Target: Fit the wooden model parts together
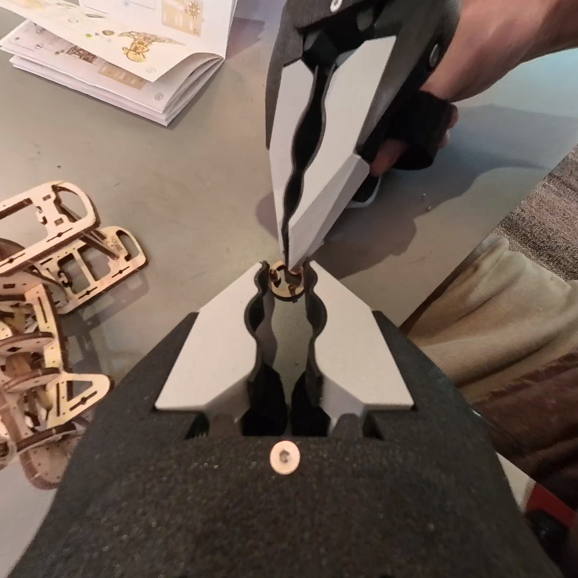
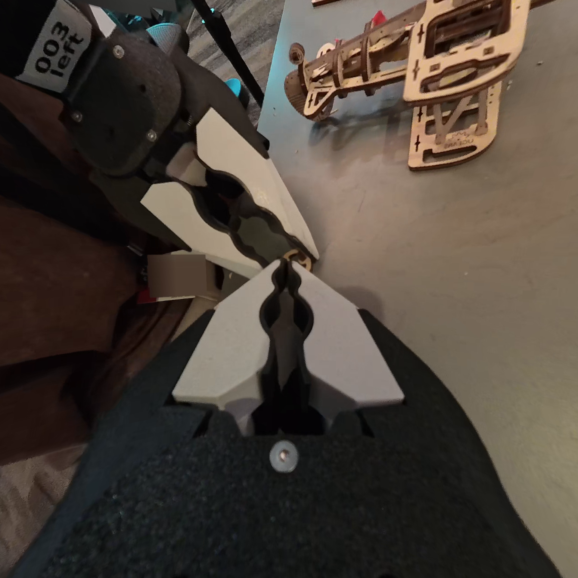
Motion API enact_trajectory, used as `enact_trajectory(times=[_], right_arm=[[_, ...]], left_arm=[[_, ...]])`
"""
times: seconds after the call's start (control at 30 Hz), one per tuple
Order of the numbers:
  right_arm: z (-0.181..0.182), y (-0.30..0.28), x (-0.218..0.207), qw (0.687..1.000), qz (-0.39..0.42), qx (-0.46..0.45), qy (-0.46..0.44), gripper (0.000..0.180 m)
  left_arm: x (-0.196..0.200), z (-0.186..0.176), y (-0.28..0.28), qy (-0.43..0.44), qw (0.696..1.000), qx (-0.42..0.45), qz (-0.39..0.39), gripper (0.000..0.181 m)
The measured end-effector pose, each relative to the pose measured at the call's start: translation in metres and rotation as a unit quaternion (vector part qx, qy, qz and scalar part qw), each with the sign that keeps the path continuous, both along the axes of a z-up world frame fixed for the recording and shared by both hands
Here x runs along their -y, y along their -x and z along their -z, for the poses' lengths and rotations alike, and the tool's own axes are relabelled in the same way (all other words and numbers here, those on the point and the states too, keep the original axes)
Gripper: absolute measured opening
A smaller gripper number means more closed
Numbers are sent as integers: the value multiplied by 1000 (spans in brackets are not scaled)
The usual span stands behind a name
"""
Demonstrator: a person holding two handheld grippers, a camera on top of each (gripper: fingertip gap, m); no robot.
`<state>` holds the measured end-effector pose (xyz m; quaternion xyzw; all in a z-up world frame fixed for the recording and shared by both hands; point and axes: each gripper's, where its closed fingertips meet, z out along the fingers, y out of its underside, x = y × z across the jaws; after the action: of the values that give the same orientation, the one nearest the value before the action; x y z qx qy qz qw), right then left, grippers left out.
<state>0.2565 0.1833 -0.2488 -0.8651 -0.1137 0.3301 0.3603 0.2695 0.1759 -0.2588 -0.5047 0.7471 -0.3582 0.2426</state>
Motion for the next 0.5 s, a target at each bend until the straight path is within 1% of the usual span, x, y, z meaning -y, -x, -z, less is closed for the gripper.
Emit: enact_trajectory(times=[0.13,0.2,0.3,0.43,0.5], right_arm=[[4,2,2,1000,-14,18,6,0],[1,0,5,1000,-7,0,4,0],[-14,-12,2,997,36,-61,-19,0],[-14,-14,2,997,40,-64,-18,0],[-13,-13,1,997,41,-69,-11,5]], left_arm=[[6,1,1,-1,1000,-4,10,21],[6,0,1,0,1000,-2,9,21],[6,0,1,1,1000,-1,10,20],[6,0,1,1,1000,0,11,20],[6,0,1,1,1000,0,10,21]])
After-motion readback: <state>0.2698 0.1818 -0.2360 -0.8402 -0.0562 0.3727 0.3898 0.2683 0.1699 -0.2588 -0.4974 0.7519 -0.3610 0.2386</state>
